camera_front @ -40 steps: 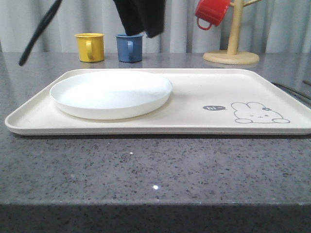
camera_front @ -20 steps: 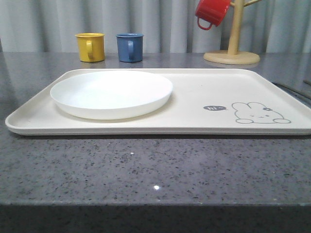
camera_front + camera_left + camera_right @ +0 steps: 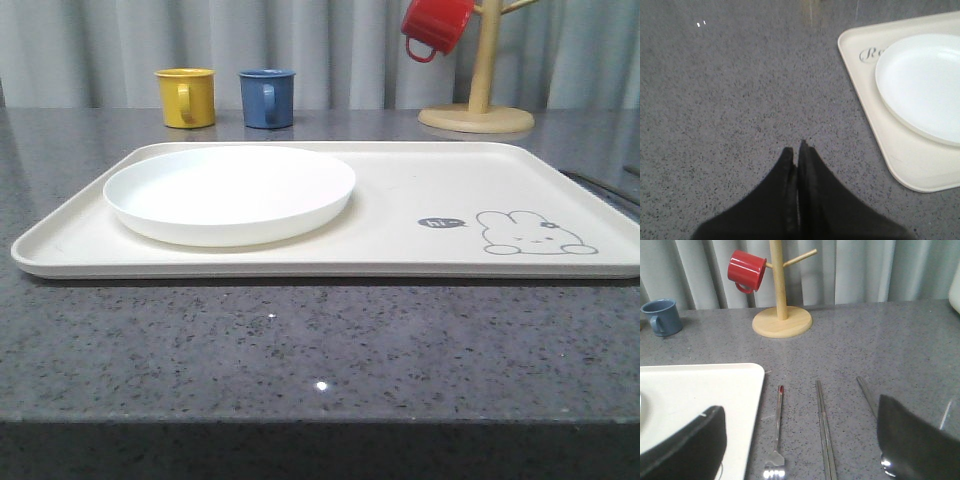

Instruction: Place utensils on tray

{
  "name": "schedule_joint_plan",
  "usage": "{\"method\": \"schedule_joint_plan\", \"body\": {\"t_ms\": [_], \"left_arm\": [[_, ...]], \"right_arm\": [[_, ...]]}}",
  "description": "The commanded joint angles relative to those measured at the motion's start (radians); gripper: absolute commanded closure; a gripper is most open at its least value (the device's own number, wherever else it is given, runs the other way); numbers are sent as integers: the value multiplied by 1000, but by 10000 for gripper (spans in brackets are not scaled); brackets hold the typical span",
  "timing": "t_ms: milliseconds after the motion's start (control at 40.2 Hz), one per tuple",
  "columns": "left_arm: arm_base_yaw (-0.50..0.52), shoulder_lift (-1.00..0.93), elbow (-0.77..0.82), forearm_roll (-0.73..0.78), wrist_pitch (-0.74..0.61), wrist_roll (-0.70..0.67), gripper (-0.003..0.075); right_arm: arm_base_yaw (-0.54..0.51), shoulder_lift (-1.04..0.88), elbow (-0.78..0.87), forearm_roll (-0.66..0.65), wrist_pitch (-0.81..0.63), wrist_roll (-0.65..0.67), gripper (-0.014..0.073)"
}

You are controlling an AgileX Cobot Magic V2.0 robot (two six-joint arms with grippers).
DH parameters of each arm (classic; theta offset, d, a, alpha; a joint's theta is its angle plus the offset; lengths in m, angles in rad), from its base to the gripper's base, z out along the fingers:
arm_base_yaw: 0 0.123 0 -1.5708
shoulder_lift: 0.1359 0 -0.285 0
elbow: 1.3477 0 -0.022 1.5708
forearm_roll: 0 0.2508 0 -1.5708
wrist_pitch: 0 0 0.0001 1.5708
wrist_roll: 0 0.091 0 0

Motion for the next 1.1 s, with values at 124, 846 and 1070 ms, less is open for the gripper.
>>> {"method": "schedule_joint_plan", "body": {"t_ms": [124, 846, 1070], "left_arm": [[0, -311, 167, -13, -183, -8, 738], [0, -492, 223, -13, -250, -8, 738], [0, -492, 223, -13, -250, -8, 738]], "right_arm": [[-7, 13, -38, -6, -79, -12, -41], [-7, 13, -38, -6, -80, -12, -41], [-7, 18, -38, -7, -67, -12, -26]]}}
